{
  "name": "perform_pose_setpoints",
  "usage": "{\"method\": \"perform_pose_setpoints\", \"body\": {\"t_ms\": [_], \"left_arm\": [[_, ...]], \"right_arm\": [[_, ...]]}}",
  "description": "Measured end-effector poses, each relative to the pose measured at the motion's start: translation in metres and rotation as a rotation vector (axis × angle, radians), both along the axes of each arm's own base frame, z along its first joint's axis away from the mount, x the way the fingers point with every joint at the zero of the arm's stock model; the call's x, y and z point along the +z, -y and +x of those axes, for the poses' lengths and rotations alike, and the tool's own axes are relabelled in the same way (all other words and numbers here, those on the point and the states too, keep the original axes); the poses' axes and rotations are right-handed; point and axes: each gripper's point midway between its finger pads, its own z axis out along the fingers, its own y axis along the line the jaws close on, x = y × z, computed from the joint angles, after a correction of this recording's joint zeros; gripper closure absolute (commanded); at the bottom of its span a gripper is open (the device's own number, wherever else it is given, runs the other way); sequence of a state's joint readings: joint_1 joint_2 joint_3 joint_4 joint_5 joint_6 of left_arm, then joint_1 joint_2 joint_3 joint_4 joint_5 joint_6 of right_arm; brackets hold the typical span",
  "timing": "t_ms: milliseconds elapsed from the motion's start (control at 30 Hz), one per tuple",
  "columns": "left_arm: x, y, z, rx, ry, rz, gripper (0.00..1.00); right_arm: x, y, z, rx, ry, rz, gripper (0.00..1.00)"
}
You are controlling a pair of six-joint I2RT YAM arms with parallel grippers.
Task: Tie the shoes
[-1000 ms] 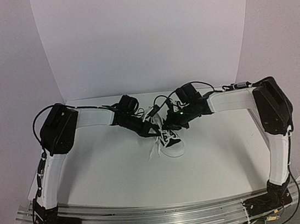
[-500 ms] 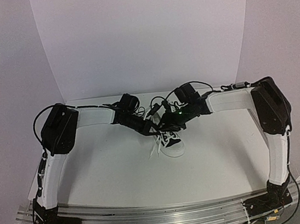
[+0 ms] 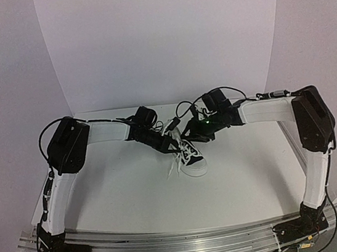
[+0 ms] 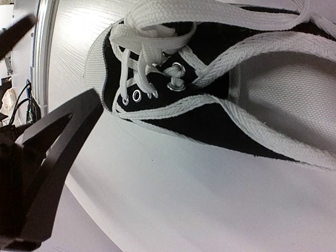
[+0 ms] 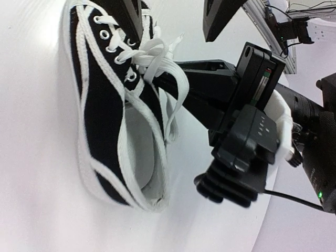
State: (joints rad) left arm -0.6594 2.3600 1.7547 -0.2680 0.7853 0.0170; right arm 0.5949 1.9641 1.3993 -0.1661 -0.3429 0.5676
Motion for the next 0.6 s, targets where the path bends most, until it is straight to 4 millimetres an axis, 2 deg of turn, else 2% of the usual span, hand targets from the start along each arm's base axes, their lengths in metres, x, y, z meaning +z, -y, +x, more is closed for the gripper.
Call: {"method": "perform_pose_setpoints", "body": {"t_ms": [100,233,500,600], "left_arm": [[0.000,0.000,0.000,0.000,0.001,-0.001,1.00],[0.001,0.001,0.001,0.000,0.003,-0.002,1.00],[0.001,0.001,0.001,0.000,0.003,-0.001,1.00],[0.001,0.001,0.001,0.000,0.003,-0.001,1.00]], "right_arm": [[0.008,0.008,0.007,-0.037,0.033,-0.021,0.79],[0.003,0.013,0.007,-0.033,0.041,-0.063,0.85],[-0.037,0.006,0.003,0.038,0.003,-0.156,0.87],[-0.045,0.000,-0.002,0.067,-0.007,-0.170,0.87]]}}
